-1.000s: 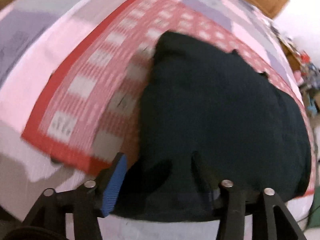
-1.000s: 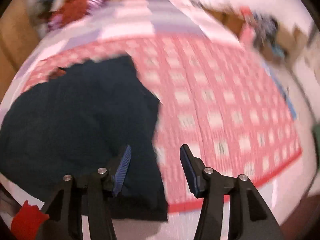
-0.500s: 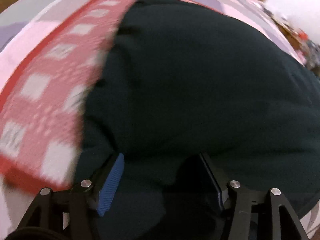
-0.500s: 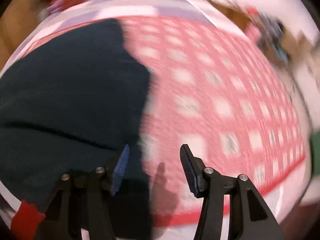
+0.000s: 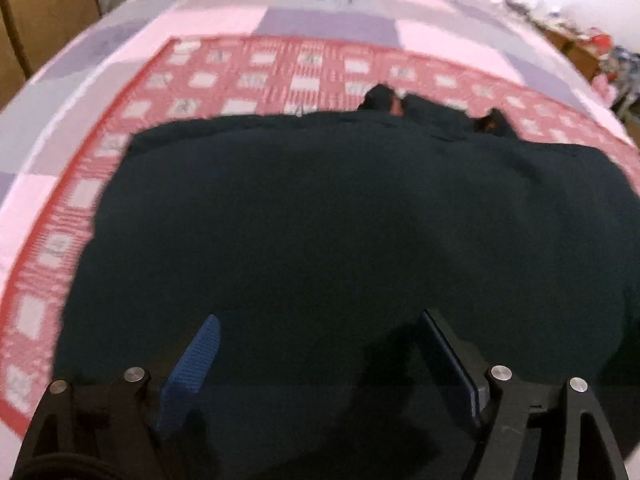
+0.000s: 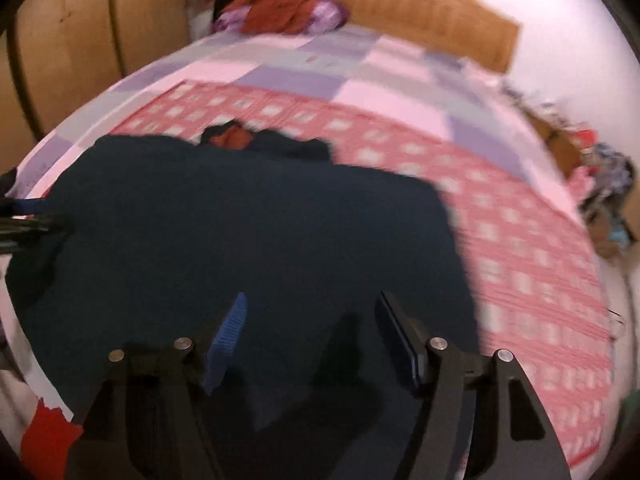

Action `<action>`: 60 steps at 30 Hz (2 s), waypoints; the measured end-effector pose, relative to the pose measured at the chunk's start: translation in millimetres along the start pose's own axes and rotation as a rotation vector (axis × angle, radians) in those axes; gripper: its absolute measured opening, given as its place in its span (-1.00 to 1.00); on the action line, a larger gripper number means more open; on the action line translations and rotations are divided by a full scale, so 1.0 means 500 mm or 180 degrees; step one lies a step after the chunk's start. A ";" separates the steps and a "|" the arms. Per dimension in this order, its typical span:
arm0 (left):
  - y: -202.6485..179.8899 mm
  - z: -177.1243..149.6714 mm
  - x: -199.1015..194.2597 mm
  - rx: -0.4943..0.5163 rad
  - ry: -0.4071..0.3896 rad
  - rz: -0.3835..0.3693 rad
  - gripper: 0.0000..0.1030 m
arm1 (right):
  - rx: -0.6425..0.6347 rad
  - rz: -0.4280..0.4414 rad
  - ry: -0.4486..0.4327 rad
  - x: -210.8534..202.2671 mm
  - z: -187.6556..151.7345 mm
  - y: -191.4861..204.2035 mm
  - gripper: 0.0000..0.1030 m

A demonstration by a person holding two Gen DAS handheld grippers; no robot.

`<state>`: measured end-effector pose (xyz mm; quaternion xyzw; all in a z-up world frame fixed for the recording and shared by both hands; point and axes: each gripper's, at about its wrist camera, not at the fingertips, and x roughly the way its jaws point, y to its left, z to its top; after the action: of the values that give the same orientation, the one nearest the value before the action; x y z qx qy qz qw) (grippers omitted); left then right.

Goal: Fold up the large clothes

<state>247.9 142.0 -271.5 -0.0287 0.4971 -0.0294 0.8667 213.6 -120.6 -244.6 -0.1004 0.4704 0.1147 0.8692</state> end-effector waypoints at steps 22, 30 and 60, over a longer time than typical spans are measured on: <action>0.146 -0.154 -0.238 -0.0093 0.0109 0.0353 0.90 | 0.0823 -0.0794 -0.0015 -0.293 -0.173 -0.040 0.52; 0.025 -0.215 -0.583 -0.0090 -0.0026 0.0156 0.92 | 0.0866 -0.0496 -0.0081 -0.605 -0.169 0.178 0.53; -0.146 -0.243 -0.794 0.0202 0.0147 0.0238 0.98 | 0.1018 -0.0419 0.0271 -0.865 -0.230 0.323 0.53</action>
<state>-58.8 98.3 14.2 0.0181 0.5164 -0.0134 0.8560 -154.7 -44.7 46.6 0.0037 0.5115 -0.0230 0.8590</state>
